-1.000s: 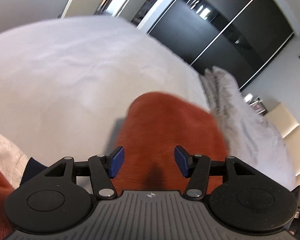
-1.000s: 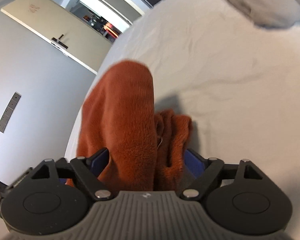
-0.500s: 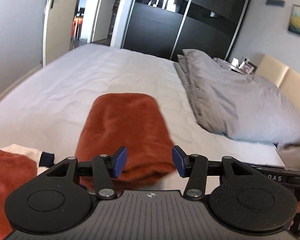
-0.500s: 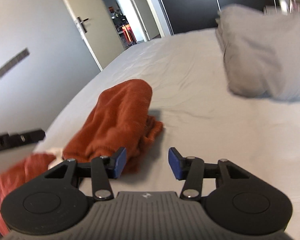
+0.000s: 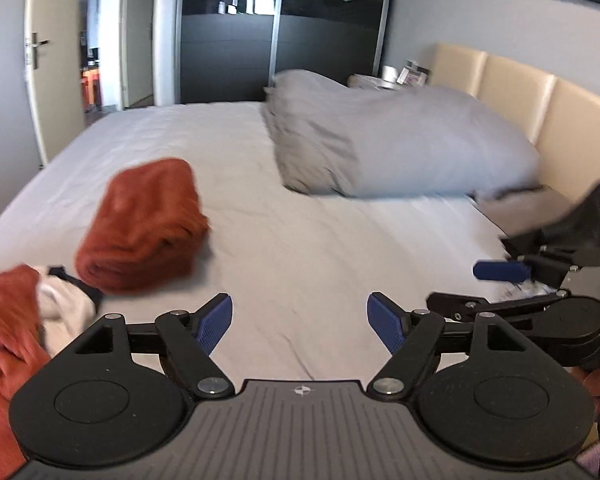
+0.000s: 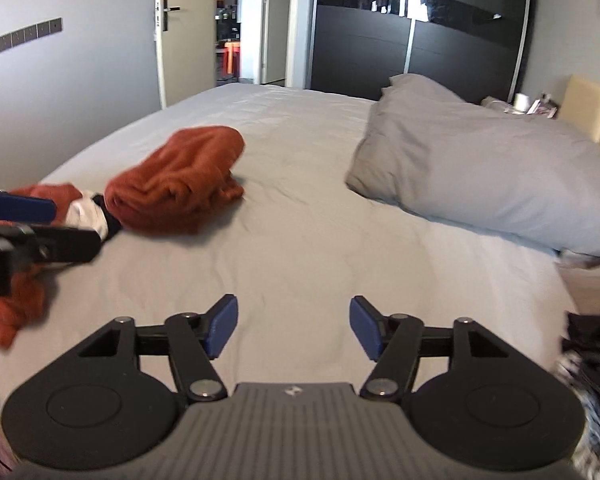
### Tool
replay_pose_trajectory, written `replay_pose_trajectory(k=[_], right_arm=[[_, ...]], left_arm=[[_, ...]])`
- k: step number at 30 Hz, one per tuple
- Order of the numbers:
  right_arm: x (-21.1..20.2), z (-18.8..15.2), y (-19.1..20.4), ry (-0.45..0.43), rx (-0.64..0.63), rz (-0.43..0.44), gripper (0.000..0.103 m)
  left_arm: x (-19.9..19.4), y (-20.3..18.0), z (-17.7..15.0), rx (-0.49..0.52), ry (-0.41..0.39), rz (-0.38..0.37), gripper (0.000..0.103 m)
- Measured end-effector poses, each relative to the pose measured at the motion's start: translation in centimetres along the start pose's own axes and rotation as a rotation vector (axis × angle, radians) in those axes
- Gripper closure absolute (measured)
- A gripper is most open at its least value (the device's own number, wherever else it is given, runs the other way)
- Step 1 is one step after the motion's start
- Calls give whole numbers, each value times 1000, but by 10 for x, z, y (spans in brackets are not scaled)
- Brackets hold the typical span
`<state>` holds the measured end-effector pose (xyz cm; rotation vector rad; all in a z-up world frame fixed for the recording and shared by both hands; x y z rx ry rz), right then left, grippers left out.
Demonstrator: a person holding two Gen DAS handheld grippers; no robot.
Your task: Fold clothes
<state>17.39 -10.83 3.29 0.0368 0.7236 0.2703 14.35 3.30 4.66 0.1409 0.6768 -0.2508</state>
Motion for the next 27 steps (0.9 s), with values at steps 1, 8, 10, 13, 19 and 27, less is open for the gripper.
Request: replay_pose_trajectory(k=[1,8,10,13,19,27], right_arm=[[-7,-10,-4,-4,2,-14,32],[-22,-88,-22,17,110,-75,25],[-20,-107,-25,23,123,-101,24],[-15,-128,-29,35,151,-133,24],[3,-155,-34,99,184,-134,22],[12,-158,-36,108,198,-144,21]], left_arm=[[-1,-9,-9,-12,4,-11,29],[9,-51,-78,-20,48,-2,29],[12,-55,-94,-17,51,20,29],[22,-59,-113,-30,95,2,29],[42,-55,-129,-35,140,18,29],[52,-57,-140,0,166,41,29]])
Point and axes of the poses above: each gripper's, at about its wrist camera, not at the fingertips, and x roughly the way its jaws point, y to its left, z to its top, the point moved 10 cm from there along x, roughly the way its jaws point, and after that the axes turned 11 degrees about x, right-handed, at the moved point
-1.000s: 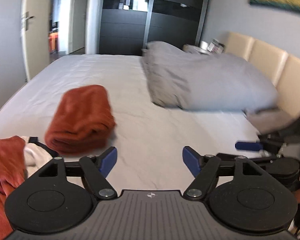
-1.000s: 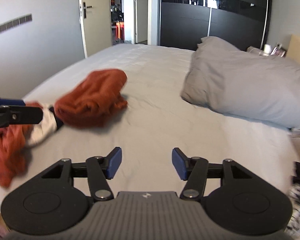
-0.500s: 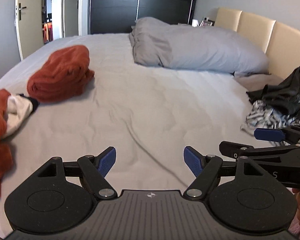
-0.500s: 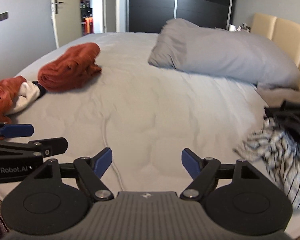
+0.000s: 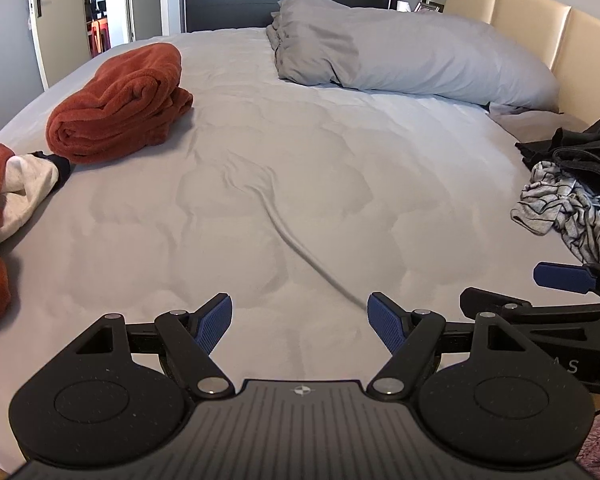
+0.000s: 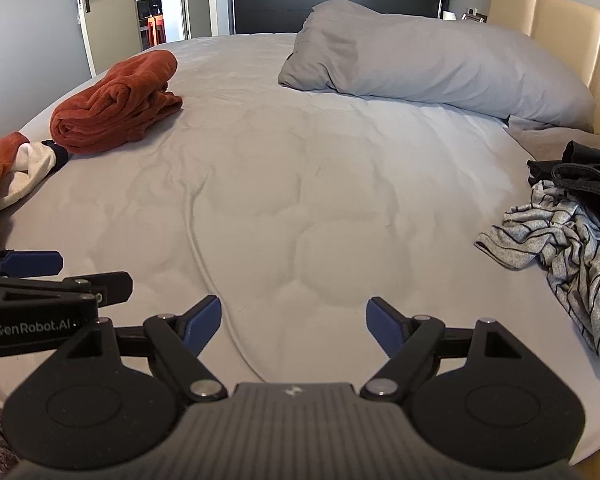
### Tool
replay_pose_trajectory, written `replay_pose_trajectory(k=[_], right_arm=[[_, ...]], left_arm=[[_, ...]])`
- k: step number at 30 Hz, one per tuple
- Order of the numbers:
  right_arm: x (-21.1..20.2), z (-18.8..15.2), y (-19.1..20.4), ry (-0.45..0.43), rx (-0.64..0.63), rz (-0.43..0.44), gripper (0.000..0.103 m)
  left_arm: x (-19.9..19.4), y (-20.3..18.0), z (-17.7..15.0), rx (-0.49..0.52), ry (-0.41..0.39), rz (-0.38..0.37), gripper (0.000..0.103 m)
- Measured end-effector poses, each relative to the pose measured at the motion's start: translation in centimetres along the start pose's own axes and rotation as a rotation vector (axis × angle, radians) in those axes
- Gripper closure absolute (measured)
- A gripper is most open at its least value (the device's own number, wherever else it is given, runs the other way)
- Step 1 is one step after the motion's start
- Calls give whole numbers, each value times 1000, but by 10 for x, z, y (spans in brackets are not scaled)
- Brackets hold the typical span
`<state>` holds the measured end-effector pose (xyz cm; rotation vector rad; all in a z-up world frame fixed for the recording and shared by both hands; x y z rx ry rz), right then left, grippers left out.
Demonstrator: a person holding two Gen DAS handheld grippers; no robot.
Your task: Fold clothes
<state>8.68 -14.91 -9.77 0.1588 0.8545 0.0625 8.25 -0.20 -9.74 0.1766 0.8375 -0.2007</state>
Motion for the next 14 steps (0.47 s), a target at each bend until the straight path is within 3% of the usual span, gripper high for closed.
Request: replay_pose_trajectory(k=[14], right_arm=[[4,2,-2,-2,-2,1,20]], left_arm=[[-2,2,-2,26,-8,12,29]])
Point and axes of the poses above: each gripper's, at about its wrist camera, not at the fingertips, and x roughly the way its jaws point, y to its left, z to its top, the point moved 10 cm from there along x, roughly the way its jaws point, and after that the axes turned 11 degrees about x, right-handed, at the moved point
